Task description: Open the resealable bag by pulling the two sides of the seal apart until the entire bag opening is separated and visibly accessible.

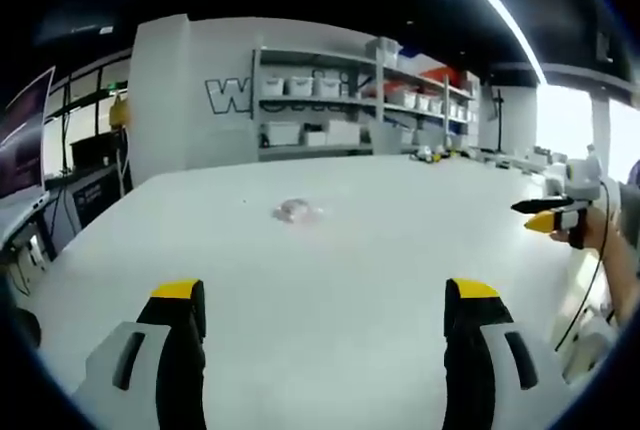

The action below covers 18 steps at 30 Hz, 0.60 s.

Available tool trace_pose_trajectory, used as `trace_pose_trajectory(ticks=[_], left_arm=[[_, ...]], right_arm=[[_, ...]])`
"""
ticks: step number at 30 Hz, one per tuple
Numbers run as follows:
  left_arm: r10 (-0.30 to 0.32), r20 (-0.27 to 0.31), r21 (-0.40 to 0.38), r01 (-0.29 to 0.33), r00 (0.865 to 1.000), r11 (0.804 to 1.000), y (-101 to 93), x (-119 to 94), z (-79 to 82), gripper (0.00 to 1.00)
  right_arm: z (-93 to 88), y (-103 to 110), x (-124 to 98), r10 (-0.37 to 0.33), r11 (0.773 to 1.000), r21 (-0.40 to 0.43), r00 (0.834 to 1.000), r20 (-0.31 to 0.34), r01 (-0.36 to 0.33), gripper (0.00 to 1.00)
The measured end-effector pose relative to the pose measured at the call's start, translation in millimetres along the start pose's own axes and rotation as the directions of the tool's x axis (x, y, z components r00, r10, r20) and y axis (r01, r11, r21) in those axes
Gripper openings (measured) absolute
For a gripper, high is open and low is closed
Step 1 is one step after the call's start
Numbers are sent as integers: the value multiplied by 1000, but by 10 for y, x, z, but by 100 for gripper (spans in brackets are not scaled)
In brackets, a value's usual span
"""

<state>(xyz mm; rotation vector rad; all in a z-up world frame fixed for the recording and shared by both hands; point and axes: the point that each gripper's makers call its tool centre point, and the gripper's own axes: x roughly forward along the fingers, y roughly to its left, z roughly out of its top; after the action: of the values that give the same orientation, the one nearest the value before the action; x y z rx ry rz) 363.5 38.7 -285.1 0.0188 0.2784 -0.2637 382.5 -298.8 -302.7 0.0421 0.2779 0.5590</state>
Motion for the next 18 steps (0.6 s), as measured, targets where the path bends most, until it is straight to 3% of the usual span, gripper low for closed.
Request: trace_pose_trajectory(ticks=[18], left_arm=[[-1, 3, -4, 1, 1000, 1000, 4, -5, -9, 99]], right_arm=[[-16, 17, -6, 3, 1000, 1, 1000, -5, -3, 88]])
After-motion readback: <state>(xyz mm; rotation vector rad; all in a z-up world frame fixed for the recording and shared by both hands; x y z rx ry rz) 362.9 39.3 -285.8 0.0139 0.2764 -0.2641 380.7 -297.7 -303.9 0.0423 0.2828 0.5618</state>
